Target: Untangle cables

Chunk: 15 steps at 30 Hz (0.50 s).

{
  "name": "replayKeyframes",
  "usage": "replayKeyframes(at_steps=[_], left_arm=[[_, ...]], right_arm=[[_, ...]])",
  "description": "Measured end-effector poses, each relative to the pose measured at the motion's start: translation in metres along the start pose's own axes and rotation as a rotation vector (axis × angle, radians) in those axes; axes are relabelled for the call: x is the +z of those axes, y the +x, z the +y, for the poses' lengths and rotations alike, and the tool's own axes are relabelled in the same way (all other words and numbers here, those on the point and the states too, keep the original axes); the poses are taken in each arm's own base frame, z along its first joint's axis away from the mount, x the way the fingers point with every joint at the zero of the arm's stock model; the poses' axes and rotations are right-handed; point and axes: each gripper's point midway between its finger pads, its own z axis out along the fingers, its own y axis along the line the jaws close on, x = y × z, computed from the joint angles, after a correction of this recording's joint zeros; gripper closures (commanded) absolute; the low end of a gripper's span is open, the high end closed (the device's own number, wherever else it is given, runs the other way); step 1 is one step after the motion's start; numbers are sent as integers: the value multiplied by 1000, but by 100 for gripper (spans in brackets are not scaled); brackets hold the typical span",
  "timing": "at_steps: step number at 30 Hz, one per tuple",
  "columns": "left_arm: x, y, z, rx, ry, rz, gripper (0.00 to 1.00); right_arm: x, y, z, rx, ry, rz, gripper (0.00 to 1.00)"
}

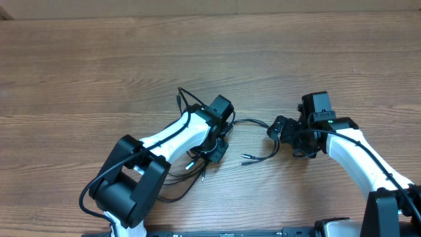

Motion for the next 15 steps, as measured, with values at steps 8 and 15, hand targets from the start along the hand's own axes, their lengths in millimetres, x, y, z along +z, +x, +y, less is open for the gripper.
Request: replayKeyframes(at_steps=[8,15], left_arm=[[-1,0,-1,0,3,-4,96],[-1,-5,-1,3,6,-23,96]], right_arm=[[0,0,0,0,0,0,0],[0,0,0,0,0,0,0]])
